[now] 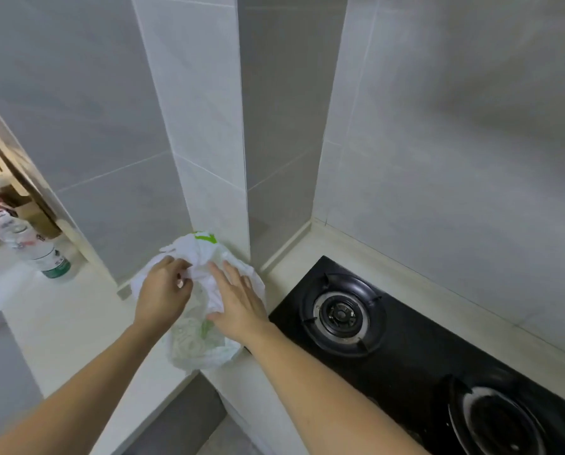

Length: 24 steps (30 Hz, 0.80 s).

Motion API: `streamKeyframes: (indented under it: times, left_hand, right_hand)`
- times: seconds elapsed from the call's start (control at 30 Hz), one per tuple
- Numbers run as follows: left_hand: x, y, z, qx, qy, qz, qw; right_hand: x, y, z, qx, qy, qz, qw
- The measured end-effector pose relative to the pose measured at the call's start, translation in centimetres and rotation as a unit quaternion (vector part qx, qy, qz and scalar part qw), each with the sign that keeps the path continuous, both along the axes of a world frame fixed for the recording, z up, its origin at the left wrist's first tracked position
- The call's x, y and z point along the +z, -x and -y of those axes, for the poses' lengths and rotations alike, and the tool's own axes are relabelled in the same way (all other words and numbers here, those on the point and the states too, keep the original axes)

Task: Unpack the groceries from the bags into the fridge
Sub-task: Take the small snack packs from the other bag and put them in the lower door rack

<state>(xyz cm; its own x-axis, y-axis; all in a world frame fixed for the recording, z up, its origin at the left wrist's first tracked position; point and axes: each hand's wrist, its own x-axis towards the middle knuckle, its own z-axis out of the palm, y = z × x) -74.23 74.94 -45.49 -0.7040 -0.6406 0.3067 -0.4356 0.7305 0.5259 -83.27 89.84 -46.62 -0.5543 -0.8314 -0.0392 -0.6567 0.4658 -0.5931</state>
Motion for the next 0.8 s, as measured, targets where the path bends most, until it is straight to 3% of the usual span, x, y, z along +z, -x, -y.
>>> streamKeyframes:
  times: [0.1, 0.17, 0.23, 0.3, 0.4, 0.53, 0.8]
  left_hand:
    - [-0.6, 0.5, 3.5, 0.047, -0.021, 0.051, 0.997]
    - [-0.8, 0.6, 3.8, 0.078, -0.034, 0.157, 0.984]
    - [-0.4, 0.3, 2.4, 0.110, 0.005, 0.260, 0.959]
    - [0.5, -0.2, 0.5, 0.118, 0.059, 0.289, 0.948]
    - [1.9, -0.9, -2.4, 0.080, 0.083, 0.252, 0.961]
    - [3.6, -1.6, -9.7, -0.058, 0.109, 0.189, 0.974]
    - [5.7, 2.0, -30.6, -0.294, 0.103, 0.109, 0.944]
  right_hand:
    - [0.8, 0.3, 0.8, 0.007, -0.002, -0.006, 1.000]
    - [1.1, 0.5, 0.3, 0.015, -0.001, -0.035, 0.999]
    - [1.2, 0.8, -0.6, 0.018, 0.005, -0.057, 0.998]
    - [1.7, 0.9, -2.0, 0.016, 0.011, -0.067, 0.998]
    - [2.6, 0.6, -4.8, -0.002, 0.029, -0.064, 0.998]
    - [3.8, -0.5, -10.8, -0.043, 0.047, -0.074, 0.995]
    - [5.0, -3.0, -32.5, -0.224, 0.040, -0.093, 0.969]
